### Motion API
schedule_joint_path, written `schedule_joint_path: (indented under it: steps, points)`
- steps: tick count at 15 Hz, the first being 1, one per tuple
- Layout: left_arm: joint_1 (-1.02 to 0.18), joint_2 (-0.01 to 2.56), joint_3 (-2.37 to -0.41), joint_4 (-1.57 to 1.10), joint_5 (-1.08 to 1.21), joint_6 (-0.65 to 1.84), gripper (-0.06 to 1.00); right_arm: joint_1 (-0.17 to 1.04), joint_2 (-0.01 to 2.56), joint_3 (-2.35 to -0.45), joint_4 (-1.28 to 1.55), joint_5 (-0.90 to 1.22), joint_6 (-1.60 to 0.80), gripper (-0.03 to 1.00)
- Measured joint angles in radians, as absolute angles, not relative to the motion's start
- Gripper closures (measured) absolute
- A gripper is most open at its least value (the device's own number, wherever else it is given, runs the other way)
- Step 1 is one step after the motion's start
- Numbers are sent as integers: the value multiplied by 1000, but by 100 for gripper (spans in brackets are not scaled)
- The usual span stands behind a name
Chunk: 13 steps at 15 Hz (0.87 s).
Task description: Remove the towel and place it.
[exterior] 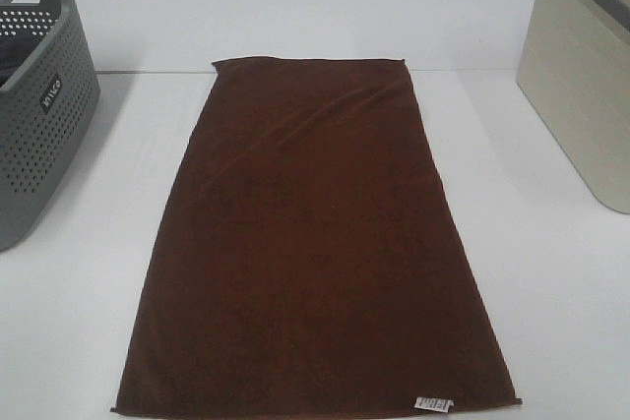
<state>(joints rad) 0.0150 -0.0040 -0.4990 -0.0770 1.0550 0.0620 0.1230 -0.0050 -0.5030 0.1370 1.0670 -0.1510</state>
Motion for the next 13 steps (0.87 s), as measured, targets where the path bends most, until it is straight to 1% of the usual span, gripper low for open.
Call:
schedule_joint_path:
  steps: [13]
  points:
    - [15,-4,-499,-61,1053,40,15,123,-5,-502,137,1067,-151,20]
